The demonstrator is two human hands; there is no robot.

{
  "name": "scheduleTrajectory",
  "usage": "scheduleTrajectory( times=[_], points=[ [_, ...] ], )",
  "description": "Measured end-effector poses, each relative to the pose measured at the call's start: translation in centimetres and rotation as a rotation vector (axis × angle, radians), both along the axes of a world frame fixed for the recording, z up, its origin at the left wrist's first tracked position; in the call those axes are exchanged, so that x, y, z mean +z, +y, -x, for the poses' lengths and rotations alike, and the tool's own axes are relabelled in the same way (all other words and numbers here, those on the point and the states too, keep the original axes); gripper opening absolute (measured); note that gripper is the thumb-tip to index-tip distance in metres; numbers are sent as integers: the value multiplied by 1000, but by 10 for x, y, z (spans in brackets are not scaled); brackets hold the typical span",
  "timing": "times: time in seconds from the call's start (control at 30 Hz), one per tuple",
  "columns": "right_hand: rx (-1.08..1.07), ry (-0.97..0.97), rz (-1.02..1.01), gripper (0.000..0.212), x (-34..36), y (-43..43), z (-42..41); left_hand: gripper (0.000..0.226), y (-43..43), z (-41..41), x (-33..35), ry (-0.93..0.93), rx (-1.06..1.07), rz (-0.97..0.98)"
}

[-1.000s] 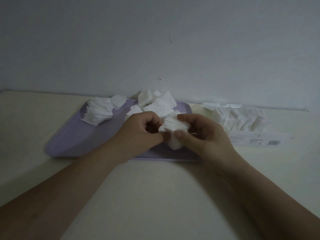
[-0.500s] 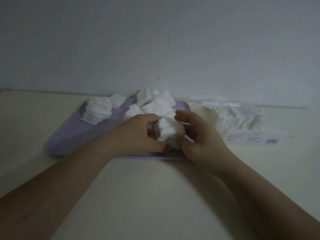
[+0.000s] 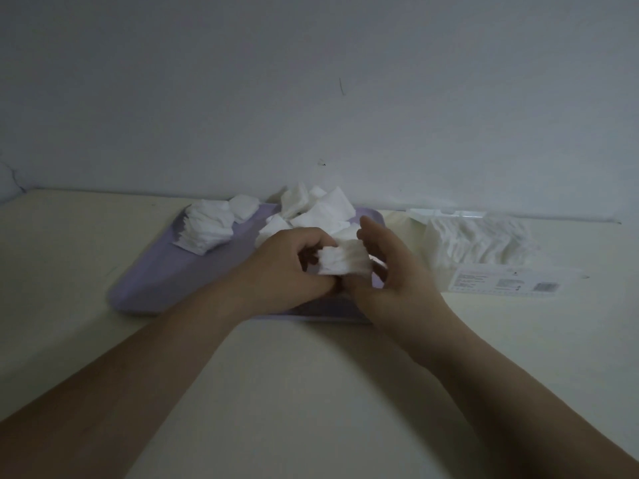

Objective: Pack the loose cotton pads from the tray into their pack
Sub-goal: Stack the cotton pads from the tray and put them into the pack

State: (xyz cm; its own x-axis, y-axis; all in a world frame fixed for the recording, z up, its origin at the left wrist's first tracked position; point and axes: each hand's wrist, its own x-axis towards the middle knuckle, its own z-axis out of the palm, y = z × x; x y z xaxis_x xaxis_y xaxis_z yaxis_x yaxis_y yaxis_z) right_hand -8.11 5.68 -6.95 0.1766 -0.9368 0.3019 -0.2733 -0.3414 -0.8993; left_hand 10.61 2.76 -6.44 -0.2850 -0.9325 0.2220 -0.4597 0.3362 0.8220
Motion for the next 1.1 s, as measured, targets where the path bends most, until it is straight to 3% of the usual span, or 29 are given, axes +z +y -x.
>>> scheduleTrajectory(
  times=[0.13, 0.27, 0.3, 0.4, 0.47, 0.63, 0.73, 0.8, 1.0, 1.1],
  points=[
    [-14, -73, -15, 49, 16, -9, 19, 46, 11, 12, 17, 51, 25, 66],
    [67, -203, -116, 72, 32, -15, 35, 39, 13, 27, 30, 120, 5, 61],
    [101, -248, -147, 68, 36, -17, 44, 33, 11, 35, 35, 140, -13, 53],
    [141, -239, -152, 31, 52, -16, 65, 21, 8, 55, 53, 238, -65, -8],
    [49, -225, -109, 21, 61, -13, 83, 16, 4, 75, 64, 210, -67, -1],
    [-396, -270, 25, 25, 79, -14, 135, 26, -6, 134, 79, 179, -130, -53],
    [-790, -146, 130, 29, 75, -23, 174, 29, -15, 166, 72, 60, -114, 22],
    [-923, -54, 86, 29, 66, -31, 192, 25, -24, 183, 65, -94, -103, 156],
    [-939, -10, -50, 27, 43, -46, 208, 26, -49, 235, 55, -551, -230, 398],
    [-929, 45, -68, 32, 40, -48, 210, 13, -56, 247, 53, -613, -351, 358]
  ],
)
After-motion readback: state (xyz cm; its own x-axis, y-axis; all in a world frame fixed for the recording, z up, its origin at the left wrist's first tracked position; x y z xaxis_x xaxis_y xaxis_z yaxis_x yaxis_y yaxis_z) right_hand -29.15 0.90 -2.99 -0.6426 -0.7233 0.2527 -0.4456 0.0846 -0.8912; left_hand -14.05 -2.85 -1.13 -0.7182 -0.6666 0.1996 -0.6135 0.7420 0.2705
